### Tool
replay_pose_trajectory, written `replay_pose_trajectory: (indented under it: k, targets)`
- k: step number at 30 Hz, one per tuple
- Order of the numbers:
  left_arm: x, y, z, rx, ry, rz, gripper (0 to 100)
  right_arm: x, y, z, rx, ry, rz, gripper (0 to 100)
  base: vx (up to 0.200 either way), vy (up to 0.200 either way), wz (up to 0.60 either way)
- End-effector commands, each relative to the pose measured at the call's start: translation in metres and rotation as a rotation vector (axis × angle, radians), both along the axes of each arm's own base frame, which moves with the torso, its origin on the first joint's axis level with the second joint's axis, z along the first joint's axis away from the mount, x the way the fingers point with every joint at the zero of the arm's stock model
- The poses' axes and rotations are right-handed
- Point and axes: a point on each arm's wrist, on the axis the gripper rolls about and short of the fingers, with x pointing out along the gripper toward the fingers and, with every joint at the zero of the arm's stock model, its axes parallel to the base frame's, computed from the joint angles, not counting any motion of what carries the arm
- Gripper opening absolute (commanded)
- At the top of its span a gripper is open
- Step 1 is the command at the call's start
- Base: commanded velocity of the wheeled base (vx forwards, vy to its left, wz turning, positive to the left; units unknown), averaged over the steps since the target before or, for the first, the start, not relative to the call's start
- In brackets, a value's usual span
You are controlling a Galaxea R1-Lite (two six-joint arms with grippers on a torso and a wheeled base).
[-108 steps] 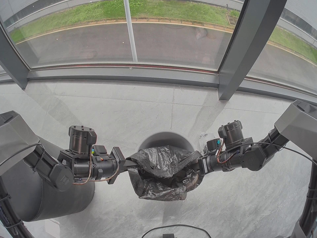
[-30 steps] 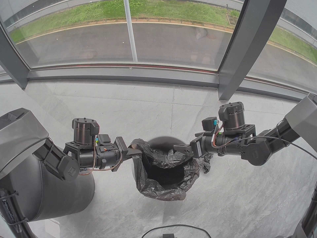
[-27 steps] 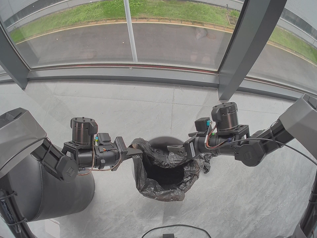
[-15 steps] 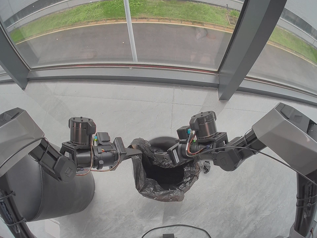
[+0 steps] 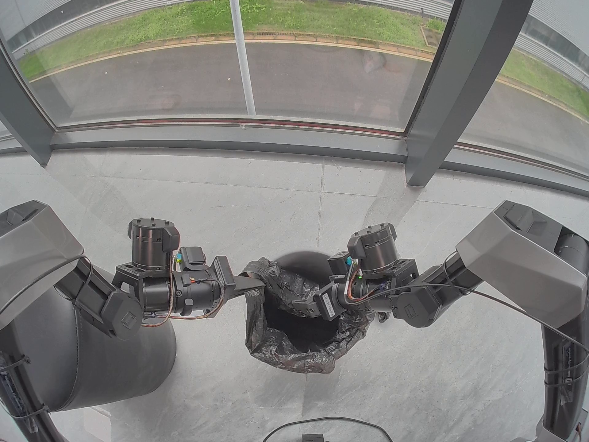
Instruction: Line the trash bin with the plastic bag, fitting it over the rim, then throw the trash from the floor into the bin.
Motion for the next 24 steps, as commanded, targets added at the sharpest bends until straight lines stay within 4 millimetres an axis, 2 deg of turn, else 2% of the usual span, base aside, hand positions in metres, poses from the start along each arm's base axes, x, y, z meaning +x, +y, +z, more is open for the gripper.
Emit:
replay_pose_trajectory:
  k: [1,10,24]
  targets:
    - [0.0008,-0.0005,-0.003,0.002,0.007,0.0,0,-0.0043,-0.0009,0.0011,-0.005,0.004,0.007,100,0.0,0.0,0.0]
    - [0.0003,-0.0014,-0.0031,0.002,0.009,-0.003,0,-0.0022,-0.0003,-0.0065,-0.032,-0.003,0.024,100,0.0,0.0,0.0]
    - [-0.0001,-0.0013,-0.0036,0.003,0.01,-0.003,0,-0.0062,0.001,-0.0067,-0.064,-0.026,0.057,100,0.0,0.0,0.0]
